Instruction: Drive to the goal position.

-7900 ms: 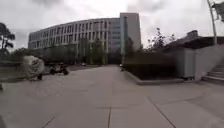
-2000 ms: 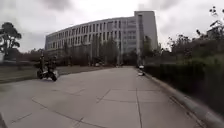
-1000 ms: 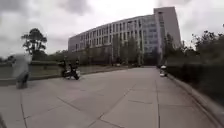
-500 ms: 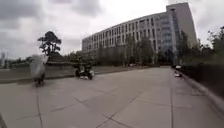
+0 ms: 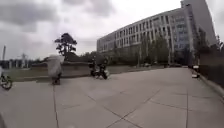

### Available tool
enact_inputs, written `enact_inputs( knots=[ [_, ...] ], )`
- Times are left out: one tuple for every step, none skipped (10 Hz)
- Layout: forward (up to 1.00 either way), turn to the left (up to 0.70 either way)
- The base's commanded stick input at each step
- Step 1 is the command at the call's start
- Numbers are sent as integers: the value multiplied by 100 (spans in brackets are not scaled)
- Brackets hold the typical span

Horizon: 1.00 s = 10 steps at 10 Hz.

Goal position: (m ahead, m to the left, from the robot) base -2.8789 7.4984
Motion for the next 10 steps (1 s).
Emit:
enact_inputs(
  knots=[
    [36, 43],
    [70, 19],
    [70, 19],
    [70, 19],
    [70, 19],
    [70, 19],
    [70, 19],
    [70, 19],
    [70, 19],
    [70, 19]
  ],
)
